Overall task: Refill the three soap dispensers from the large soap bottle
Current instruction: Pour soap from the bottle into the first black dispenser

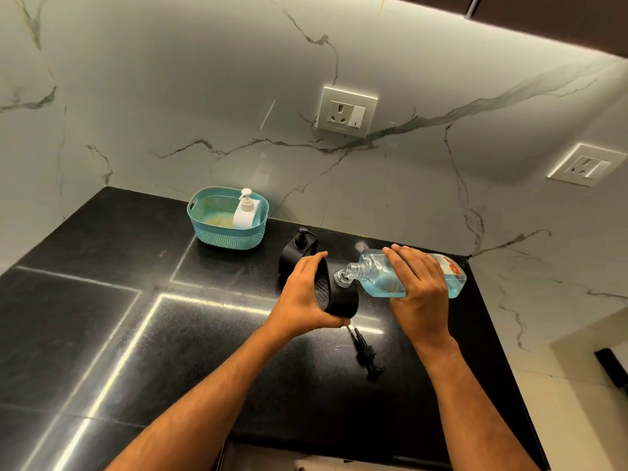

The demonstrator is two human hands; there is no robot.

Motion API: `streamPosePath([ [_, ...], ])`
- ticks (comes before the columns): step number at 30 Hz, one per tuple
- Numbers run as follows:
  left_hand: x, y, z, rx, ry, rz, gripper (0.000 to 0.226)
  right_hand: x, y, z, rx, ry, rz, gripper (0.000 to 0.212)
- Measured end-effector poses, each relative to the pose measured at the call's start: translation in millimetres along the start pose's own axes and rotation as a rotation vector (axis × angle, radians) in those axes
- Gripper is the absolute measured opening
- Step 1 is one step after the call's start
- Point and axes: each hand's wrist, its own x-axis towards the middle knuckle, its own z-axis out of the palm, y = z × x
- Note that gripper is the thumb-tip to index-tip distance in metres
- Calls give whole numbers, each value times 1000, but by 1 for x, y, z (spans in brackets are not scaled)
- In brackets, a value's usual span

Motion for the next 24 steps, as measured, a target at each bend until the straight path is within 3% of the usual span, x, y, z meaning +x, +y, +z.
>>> streamPosePath([
  [24, 4, -1, 0, 17, 1, -3, 131, 4, 3, 2, -13, -8, -11, 80],
])
